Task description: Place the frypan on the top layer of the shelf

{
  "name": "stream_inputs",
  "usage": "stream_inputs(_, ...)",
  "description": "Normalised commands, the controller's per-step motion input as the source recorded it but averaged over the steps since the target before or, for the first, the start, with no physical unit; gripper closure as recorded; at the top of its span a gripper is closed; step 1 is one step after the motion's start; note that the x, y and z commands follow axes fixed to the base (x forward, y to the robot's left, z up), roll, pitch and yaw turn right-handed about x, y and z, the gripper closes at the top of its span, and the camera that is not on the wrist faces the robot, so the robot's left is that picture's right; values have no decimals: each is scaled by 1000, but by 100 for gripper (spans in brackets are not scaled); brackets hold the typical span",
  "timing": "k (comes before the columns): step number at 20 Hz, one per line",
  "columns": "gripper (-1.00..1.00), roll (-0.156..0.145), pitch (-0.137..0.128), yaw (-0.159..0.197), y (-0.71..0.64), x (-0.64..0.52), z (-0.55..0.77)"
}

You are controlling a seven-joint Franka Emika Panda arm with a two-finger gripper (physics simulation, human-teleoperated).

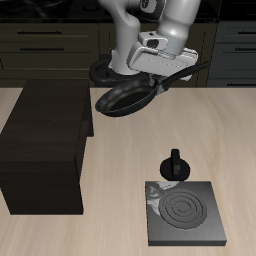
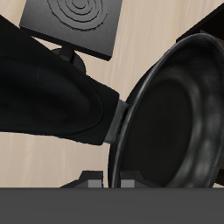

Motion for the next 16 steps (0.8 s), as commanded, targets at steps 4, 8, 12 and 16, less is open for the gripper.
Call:
stream_inputs(4, 100, -50, -43, 19, -161, 84, 177)
stream_inputs(8, 100, -27, -16, 9, -134, 70, 107)
stream_inputs(12, 100, -22, -28, 9, -91, 6, 93)
stream_inputs(16, 100, -10, 15, 11, -81, 75, -78)
